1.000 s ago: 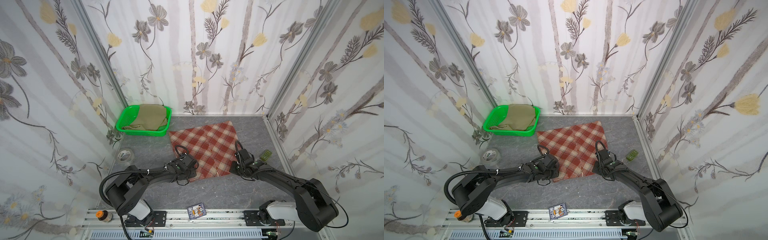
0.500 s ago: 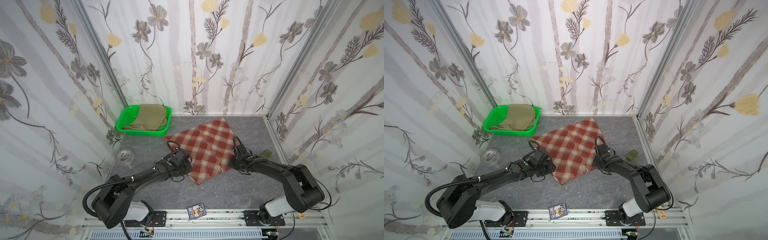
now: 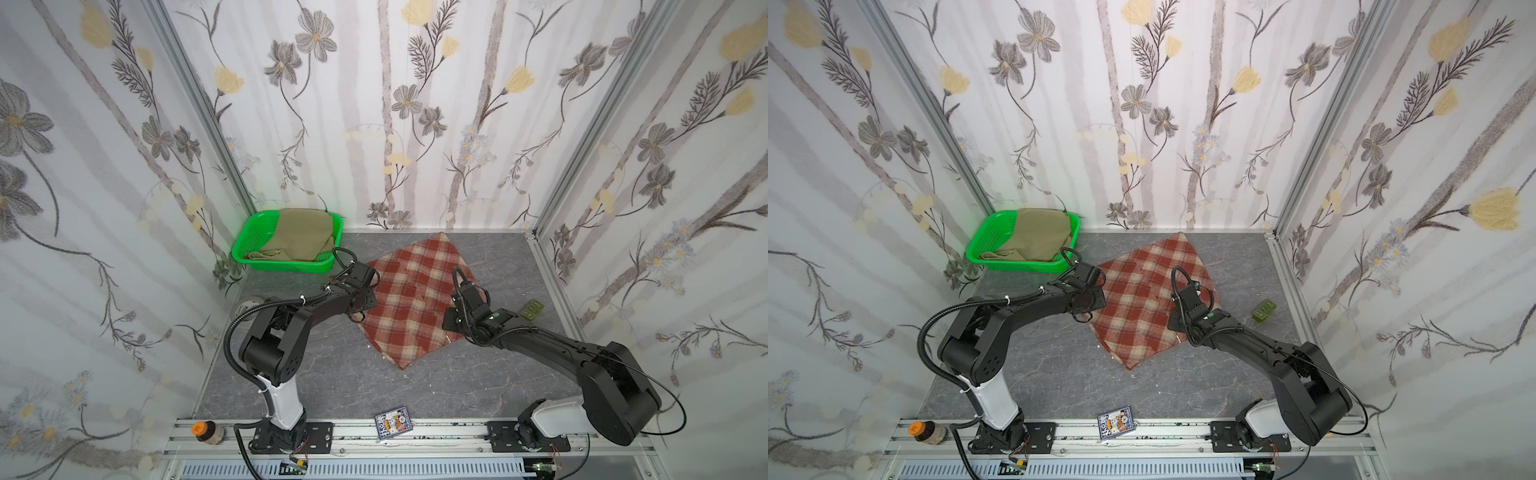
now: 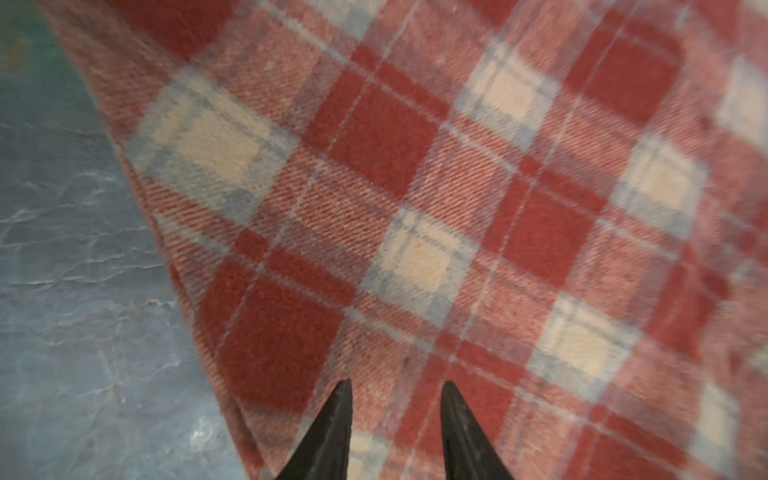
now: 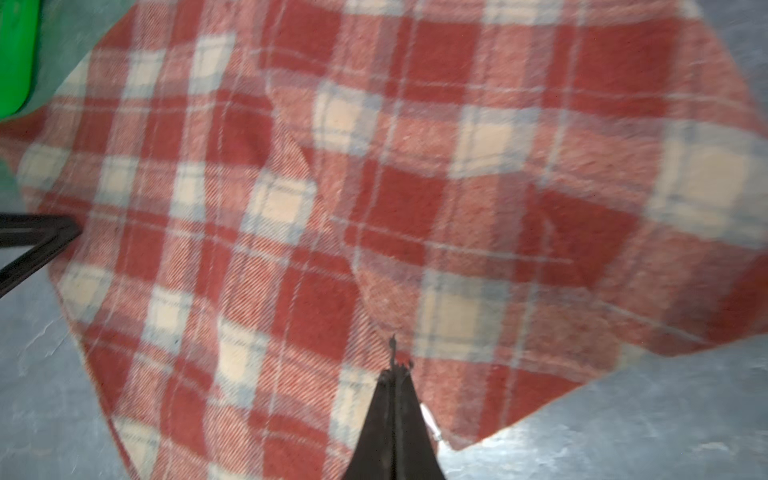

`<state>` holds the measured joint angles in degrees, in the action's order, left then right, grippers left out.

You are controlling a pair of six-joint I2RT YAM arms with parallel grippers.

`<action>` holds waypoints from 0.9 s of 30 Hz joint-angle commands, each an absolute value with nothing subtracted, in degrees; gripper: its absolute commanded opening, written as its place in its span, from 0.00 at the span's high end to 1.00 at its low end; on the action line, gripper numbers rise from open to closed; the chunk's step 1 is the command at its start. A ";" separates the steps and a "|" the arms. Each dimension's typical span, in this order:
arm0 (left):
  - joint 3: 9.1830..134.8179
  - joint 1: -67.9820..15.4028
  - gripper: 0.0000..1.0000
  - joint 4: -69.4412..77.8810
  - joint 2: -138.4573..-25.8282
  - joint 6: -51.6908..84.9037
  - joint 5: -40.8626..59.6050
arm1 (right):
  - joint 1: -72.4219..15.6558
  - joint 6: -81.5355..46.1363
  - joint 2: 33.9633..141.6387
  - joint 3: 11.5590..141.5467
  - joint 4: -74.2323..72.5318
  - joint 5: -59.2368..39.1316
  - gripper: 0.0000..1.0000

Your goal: Fold and stack the skirts

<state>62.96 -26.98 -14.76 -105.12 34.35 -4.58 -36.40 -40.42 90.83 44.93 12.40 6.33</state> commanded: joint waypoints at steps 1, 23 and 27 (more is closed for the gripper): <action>63.23 -26.72 0.64 -14.25 -107.31 32.52 -6.22 | -39.19 -41.18 94.29 46.20 9.69 3.69 1.00; 39.76 -26.53 0.64 -13.97 -85.44 43.46 0.33 | -31.64 -38.20 101.90 43.96 11.93 -0.53 1.00; 36.39 -27.65 0.64 -13.97 -80.01 45.80 1.57 | -28.95 -34.60 103.64 47.19 13.70 0.58 1.00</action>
<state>37.80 -27.03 -12.71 -82.50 42.74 0.25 -29.95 -37.85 102.45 45.78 9.32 -2.98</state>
